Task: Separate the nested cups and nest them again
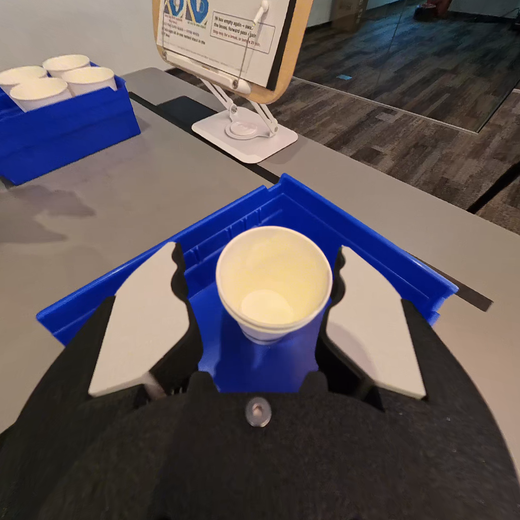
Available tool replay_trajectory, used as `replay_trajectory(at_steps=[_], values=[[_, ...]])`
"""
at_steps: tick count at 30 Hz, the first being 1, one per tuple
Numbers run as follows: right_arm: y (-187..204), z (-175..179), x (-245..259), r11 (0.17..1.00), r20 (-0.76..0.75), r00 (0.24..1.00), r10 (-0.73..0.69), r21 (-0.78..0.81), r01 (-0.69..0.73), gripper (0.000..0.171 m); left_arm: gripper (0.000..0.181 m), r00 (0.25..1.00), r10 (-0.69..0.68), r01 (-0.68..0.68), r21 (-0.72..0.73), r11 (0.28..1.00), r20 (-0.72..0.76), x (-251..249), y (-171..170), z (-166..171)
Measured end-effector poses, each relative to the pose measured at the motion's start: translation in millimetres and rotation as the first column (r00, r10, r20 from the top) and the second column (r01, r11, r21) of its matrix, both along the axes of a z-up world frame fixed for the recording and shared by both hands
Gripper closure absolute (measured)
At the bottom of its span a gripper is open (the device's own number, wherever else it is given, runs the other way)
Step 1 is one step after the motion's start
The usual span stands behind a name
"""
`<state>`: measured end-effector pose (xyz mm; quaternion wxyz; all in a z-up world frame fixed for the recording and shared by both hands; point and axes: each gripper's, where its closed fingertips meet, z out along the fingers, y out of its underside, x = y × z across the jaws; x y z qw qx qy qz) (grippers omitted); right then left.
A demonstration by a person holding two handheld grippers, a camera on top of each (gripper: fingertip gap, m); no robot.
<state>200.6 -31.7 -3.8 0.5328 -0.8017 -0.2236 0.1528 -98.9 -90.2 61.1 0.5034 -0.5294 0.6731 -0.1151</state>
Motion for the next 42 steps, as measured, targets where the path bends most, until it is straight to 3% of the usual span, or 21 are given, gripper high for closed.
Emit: replay_trajectory(at_steps=[7,9,13,17,22,25,28,34,38,42], values=[[-15.1,28.9,1.5,0.996,0.024,1.000,-0.002,0.093,0.000,0.073,0.133,0.940,0.341,-0.341,0.016,0.940,0.012,-118.1,67.7,15.2],[-15.5,32.0,0.2,0.994,0.035,0.999,-0.001,0.105,-0.002,0.074,0.133,0.906,0.414,-0.419,-0.055,0.906,-0.093,-160.9,86.8,-6.4],[-13.7,28.3,-6.5,0.996,0.055,0.998,0.020,0.090,-0.024,0.074,0.130,0.782,0.528,-0.567,-0.028,0.823,-0.332,-233.6,128.1,-56.8],[-11.6,20.3,-13.4,0.997,0.076,0.996,0.042,0.059,-0.047,0.074,0.132,0.779,0.418,-0.506,-0.073,0.859,-0.467,-238.0,135.4,-97.8],[-10.3,9.8,-19.7,0.997,0.106,0.992,0.066,0.019,-0.069,0.074,0.134,0.715,0.318,-0.432,-0.036,0.901,-0.622,-233.3,141.3,-126.2],[-10.0,4.1,-22.6,0.997,0.112,0.990,0.082,-0.004,-0.082,0.075,0.147,0.668,0.299,-0.431,-0.027,0.902,-0.682,-234.3,146.7,-136.3],[-10.8,-0.2,-24.5,0.995,0.123,0.988,0.096,-0.022,-0.094,0.077,0.174,0.640,0.261,-0.439,-0.065,0.896,-0.723,-236.2,142.9,-142.7],[-11.6,-1.5,-26.6,0.994,0.131,0.986,0.105,-0.030,-0.102,0.077,0.181,0.636,0.244,-0.457,-0.103,0.883,-0.732,-242.0,125.1,-124.4],[-11.7,5.7,-34.6,0.994,0.144,0.983,0.114,-0.015,-0.113,0.078,0.181,0.667,0.261,-0.425,-0.068,0.903,-0.698,-240.0,107.2,-83.0],[-15.8,33.8,-73.1,0.978,0.162,0.969,0.187,0.057,-0.199,0.081,0.181,0.755,0.230,-0.312,-0.029,0.950,-0.614,-212.4,76.2,-28.8]])
